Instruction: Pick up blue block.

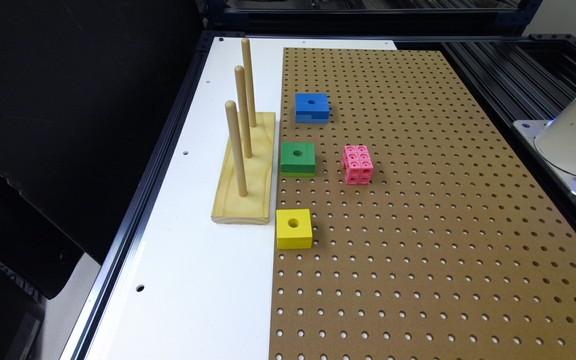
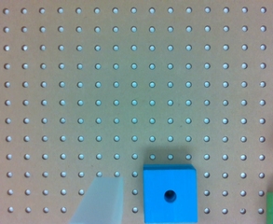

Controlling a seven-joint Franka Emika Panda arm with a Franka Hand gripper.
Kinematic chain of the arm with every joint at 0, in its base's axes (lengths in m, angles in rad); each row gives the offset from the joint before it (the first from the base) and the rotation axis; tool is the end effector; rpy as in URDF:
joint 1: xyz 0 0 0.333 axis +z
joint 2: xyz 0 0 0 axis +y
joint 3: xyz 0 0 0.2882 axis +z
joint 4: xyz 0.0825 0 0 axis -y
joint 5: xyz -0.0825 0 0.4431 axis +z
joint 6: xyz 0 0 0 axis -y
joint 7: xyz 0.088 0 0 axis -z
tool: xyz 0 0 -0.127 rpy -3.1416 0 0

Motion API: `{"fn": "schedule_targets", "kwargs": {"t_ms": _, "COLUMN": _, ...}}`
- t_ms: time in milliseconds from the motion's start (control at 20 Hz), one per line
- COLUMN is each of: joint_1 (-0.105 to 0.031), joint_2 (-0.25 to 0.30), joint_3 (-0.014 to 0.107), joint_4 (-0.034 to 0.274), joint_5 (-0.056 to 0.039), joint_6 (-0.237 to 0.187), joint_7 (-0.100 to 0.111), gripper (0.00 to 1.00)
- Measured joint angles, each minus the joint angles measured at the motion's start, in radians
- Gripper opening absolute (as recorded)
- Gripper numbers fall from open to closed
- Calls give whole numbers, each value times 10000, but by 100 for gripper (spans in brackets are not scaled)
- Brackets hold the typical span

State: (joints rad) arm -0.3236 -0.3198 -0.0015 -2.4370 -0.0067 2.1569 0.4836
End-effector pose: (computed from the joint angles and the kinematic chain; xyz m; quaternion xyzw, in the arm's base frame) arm 0.4757 -0.1607 0.3494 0.9199 -0.3917 0.0200 0.0010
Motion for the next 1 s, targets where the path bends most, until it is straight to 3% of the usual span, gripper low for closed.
{"fn": "schedule_targets", "kwargs": {"t_ms": 100, "joint_1": 0, "joint_2": 89, "joint_3": 0, "joint_4": -27, "joint_5": 0, "joint_6": 42, "joint_7": 0, "gripper": 100}}
{"fn": "schedule_targets", "kwargs": {"t_ms": 350, "joint_1": -1, "joint_2": 918, "joint_3": 2, "joint_4": -76, "joint_5": 0, "joint_6": 854, "joint_7": -1, "gripper": 100}}
{"fn": "schedule_targets", "kwargs": {"t_ms": 650, "joint_1": -1, "joint_2": 1247, "joint_3": 10, "joint_4": -127, "joint_5": 0, "joint_6": 1103, "joint_7": -1, "gripper": 100}}
{"fn": "schedule_targets", "kwargs": {"t_ms": 900, "joint_1": -2, "joint_2": 1982, "joint_3": 13, "joint_4": -255, "joint_5": 0, "joint_6": 1910, "joint_7": -1, "gripper": 100}}
{"fn": "schedule_targets", "kwargs": {"t_ms": 1000, "joint_1": -2, "joint_2": 2108, "joint_3": 16, "joint_4": -253, "joint_5": 0, "joint_6": 2021, "joint_7": -1, "gripper": 100}}
